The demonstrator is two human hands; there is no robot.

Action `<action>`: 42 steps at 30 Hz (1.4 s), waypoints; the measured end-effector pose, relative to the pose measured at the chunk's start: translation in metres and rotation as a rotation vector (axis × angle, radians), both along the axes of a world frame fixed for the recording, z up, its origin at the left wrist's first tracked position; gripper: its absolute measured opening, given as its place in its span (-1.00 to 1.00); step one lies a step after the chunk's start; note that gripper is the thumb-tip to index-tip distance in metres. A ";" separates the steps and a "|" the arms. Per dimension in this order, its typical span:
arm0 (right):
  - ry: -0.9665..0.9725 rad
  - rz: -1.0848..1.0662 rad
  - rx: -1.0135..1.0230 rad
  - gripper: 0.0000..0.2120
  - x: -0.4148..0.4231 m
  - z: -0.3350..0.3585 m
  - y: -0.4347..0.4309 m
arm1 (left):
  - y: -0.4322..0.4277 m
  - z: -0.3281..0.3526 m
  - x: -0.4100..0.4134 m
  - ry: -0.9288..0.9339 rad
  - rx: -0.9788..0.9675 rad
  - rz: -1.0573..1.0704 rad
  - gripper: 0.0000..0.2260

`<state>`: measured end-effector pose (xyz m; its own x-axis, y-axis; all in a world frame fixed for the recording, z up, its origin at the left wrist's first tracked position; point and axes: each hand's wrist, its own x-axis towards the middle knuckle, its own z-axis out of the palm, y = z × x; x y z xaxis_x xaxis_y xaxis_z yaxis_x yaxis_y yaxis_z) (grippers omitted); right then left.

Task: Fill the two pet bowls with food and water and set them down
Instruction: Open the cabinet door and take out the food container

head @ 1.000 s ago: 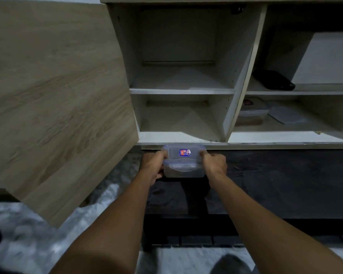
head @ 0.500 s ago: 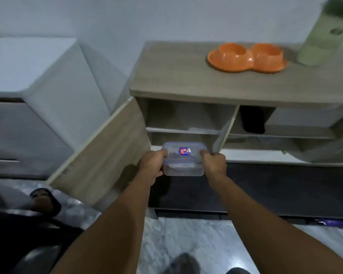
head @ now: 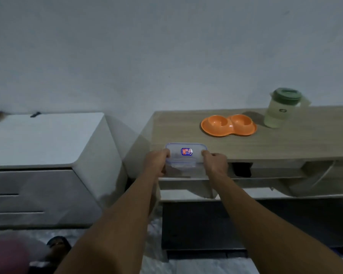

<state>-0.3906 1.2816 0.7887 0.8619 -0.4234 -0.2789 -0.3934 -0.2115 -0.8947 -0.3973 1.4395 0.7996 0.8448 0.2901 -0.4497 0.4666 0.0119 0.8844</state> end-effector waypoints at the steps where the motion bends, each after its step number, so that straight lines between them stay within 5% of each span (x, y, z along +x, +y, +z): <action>1: -0.014 -0.008 0.004 -0.71 0.003 0.003 0.002 | 0.003 0.004 0.004 -0.013 0.014 -0.017 -0.92; 42: 0.085 0.148 -0.060 -0.65 0.304 -0.052 0.060 | 0.065 -0.055 0.295 0.080 0.045 0.117 -0.92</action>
